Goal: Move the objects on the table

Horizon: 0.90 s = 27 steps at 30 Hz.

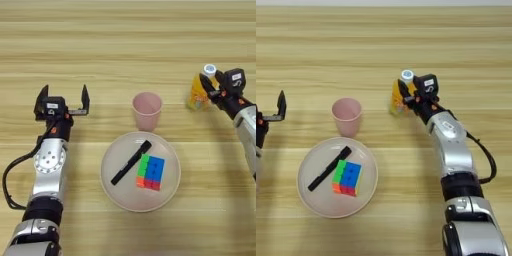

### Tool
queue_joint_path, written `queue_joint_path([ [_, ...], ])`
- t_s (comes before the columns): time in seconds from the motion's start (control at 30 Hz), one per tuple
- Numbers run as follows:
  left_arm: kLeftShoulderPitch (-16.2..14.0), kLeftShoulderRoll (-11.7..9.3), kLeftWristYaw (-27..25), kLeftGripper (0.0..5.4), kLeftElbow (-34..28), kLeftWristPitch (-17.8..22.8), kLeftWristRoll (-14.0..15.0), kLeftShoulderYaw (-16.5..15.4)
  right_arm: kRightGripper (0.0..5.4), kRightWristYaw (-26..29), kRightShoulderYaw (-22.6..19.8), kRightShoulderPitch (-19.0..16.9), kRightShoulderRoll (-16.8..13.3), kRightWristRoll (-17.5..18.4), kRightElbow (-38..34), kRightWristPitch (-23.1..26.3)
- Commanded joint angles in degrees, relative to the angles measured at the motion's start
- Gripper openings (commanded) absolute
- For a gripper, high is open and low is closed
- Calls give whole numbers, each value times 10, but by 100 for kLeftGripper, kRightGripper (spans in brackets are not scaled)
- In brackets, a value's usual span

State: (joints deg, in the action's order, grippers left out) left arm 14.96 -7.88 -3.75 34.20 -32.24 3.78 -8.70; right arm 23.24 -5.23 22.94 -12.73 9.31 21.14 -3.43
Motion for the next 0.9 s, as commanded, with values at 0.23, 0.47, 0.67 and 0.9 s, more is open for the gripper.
queue_joint_path([
  [0.23, 11, -7, -2, 540, 12, -4, -4, -1, 180, 36, 9, -89, -22, 38, -186, 103],
  [0.47, 14, -9, -3, 540, 19, -6, -4, -2, 180, 54, 19, -128, -28, 42, -225, 132],
  [0.67, 16, -10, -4, 540, 24, -8, -3, -2, 180, 62, 31, -145, -28, 40, -240, 139],
  [0.9, 18, -10, -2, 540, 29, -10, -4, -2, 180, 67, 42, -153, -25, 33, -219, 134],
])
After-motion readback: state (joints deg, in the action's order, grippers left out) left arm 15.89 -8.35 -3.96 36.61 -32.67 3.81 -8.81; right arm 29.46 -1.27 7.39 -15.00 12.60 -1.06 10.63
